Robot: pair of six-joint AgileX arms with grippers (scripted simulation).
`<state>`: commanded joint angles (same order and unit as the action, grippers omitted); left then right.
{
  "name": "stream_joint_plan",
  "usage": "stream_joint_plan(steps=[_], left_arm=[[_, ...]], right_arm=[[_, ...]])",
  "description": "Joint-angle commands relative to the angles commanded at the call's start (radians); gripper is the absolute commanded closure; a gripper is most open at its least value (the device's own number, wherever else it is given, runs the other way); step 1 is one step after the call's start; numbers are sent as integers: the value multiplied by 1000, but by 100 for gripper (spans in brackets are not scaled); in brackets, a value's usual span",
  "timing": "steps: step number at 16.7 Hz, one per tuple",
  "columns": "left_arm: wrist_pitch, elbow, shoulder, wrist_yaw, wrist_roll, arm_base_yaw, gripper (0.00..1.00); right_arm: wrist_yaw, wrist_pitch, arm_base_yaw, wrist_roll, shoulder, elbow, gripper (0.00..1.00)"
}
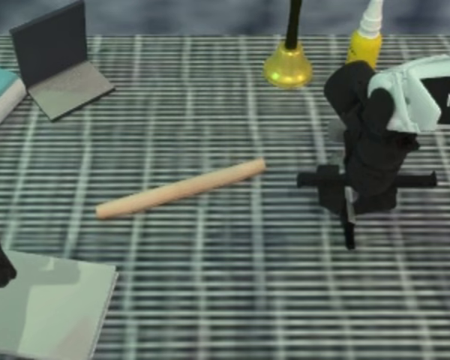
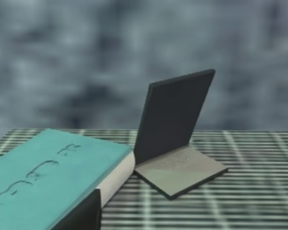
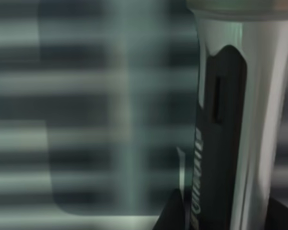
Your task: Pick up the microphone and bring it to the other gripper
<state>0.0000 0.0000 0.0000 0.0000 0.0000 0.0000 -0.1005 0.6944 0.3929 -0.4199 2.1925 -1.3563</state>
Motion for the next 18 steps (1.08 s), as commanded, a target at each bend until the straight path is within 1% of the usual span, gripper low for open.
stream_joint_plan(steps=[1,2,5,8,12,18], left_arm=[[0,0,0,0,0,0,0],[0,0,0,0,0,0,0],[0,0,0,0,0,0,0],[0,0,0,0,0,0,0],[0,0,0,0,0,0,0],[0,0,0,0,0,0,0]], right_arm=[[0,0,0,0,0,0,100],[48,16,13,-31,-54,-25,100],[58,-17,14,-20,-59,-19,100],[93,-140,16,15,-82,8,100],[171,-421,15,90,-132,82,100],[315,-985,12,235,-239,248,100]])
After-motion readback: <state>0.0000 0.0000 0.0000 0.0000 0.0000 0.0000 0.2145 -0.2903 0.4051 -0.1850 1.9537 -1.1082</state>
